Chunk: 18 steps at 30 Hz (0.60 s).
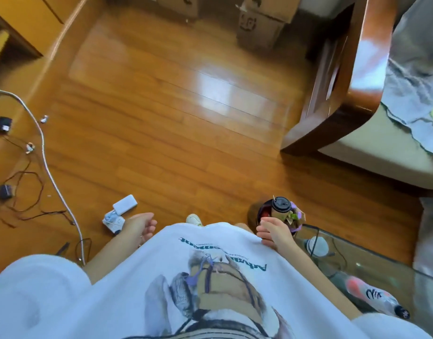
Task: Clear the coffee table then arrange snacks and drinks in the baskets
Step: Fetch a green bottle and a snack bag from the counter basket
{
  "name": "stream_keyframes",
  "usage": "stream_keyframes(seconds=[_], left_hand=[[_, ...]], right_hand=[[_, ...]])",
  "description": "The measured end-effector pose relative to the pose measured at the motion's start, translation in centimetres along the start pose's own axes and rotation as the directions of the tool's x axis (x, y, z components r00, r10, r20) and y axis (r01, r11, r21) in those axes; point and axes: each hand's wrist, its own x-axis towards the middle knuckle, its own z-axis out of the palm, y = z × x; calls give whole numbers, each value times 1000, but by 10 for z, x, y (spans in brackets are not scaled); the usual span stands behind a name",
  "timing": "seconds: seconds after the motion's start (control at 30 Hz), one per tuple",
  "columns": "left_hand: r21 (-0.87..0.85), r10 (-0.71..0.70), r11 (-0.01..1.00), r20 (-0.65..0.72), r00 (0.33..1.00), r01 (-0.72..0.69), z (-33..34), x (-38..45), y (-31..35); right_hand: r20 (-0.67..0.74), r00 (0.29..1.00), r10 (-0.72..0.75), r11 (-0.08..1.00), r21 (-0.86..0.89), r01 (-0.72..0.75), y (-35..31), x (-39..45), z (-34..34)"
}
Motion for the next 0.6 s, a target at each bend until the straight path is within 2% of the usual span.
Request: stream_keyframes(seconds=[0.17, 0.27, 0.47, 0.6], left_hand=[[18, 124, 992, 112, 986, -127, -2, 11, 52], [27, 177, 983, 170, 970, -184, -4, 20, 81], [-20, 165, 986, 129, 978, -164, -39, 58, 142], [-158, 83, 984, 23, 996, -79, -80, 78, 185]], right_hand=[[-73, 994, 82, 995, 62, -78, -28, 11, 27], [-99, 990, 105, 995, 9, -104, -54, 23, 46], [-12, 997, 78, 989, -127, -79, -155, 66, 106], [58, 998, 28, 971, -239, -14, -240, 92, 161]])
